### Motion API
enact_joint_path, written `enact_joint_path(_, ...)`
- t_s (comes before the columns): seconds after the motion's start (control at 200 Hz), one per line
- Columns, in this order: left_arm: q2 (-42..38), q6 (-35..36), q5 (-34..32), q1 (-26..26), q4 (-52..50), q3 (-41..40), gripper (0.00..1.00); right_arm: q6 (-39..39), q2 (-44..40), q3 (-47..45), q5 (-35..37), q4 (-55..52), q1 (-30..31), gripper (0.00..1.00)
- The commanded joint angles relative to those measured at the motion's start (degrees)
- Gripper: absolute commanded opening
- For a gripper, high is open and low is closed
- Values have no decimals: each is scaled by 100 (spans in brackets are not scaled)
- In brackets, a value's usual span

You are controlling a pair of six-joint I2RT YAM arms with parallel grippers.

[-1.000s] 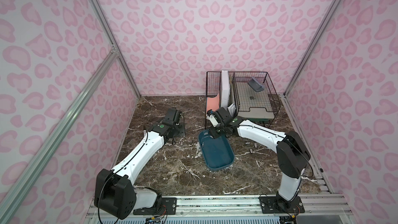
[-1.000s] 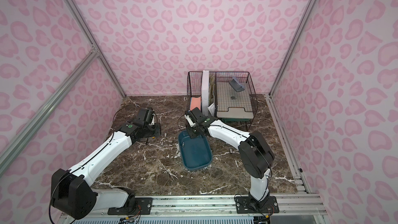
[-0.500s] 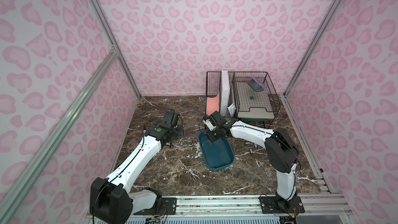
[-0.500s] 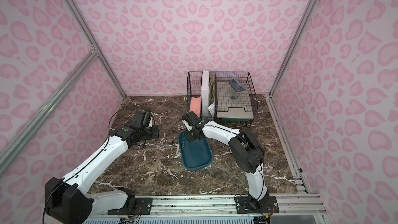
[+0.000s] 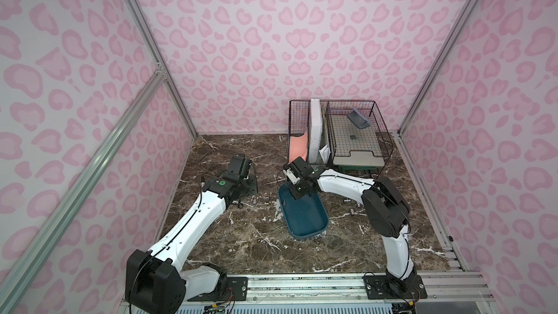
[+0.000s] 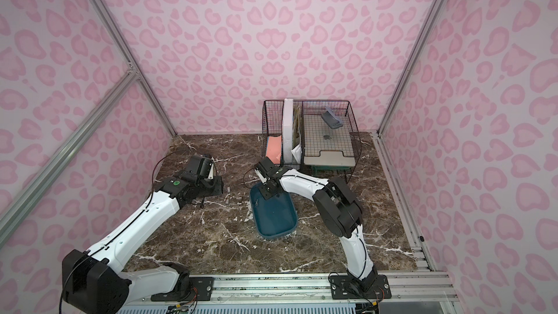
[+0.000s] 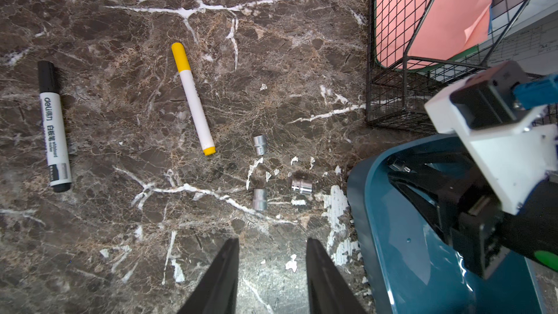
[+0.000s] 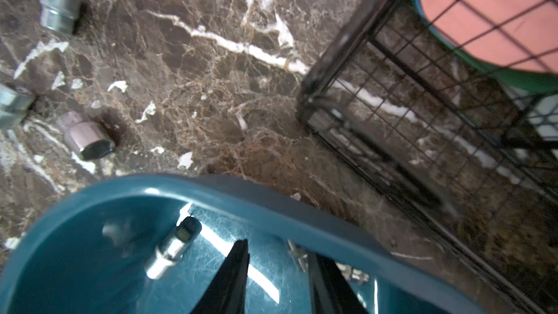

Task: Take out the socket from the storage box
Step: Pick up the socket head from the storage box.

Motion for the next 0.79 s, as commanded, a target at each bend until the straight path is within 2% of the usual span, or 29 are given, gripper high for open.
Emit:
enact_joint_path(0.0,-57,60,86,8,62,-24,42,-44,106,154,87,-45,0,38)
enact_joint_path(0.525,-93,87,158,8,129,-51,42,26,455,368,168,-216,-1,35)
enact_joint_path(0.66,-93,87,156,8,137,-67,42,35,485,399,134,-260,6,28)
enact_joint_path(0.74,-108,87,191,3,143,-65,42,35,412,381,71,-261,6,16)
enact_joint_path(0.79,-119,87,215,8,137,-51,42,43,323,328,4,-227,5,14)
